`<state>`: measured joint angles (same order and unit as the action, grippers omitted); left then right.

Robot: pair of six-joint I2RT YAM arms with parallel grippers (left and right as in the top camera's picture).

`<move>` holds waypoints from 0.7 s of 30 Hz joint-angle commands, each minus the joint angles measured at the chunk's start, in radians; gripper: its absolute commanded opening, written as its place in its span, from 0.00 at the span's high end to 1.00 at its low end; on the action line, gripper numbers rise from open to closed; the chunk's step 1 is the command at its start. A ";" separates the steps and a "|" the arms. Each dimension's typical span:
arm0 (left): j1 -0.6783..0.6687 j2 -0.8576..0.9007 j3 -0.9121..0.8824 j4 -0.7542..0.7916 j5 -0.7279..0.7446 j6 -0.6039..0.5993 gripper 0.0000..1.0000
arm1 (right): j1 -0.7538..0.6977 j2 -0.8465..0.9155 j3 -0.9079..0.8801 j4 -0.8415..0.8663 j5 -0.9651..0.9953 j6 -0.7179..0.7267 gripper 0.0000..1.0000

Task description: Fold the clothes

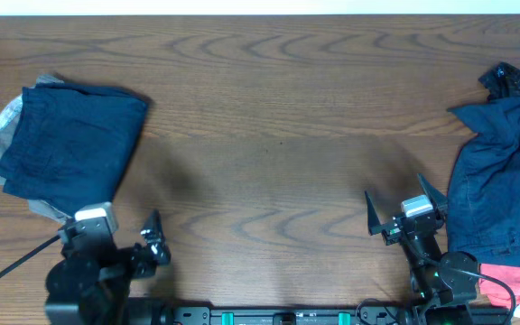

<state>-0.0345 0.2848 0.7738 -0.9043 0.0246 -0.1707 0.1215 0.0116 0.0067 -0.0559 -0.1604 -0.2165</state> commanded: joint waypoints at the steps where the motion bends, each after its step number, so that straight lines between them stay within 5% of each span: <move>1: 0.005 -0.075 -0.129 0.105 -0.014 0.021 0.02 | 0.011 -0.007 -0.001 -0.004 -0.001 0.000 0.01; 18: 0.005 -0.283 -0.755 1.000 -0.035 0.021 0.02 | 0.011 -0.007 -0.001 -0.004 -0.001 0.000 0.01; 21: 0.005 -0.283 -0.770 0.985 -0.044 0.043 0.02 | 0.011 -0.007 -0.001 -0.004 -0.001 0.000 0.01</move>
<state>-0.0341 0.0101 0.0143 0.0807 0.0071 -0.1558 0.1223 0.0120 0.0067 -0.0559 -0.1604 -0.2165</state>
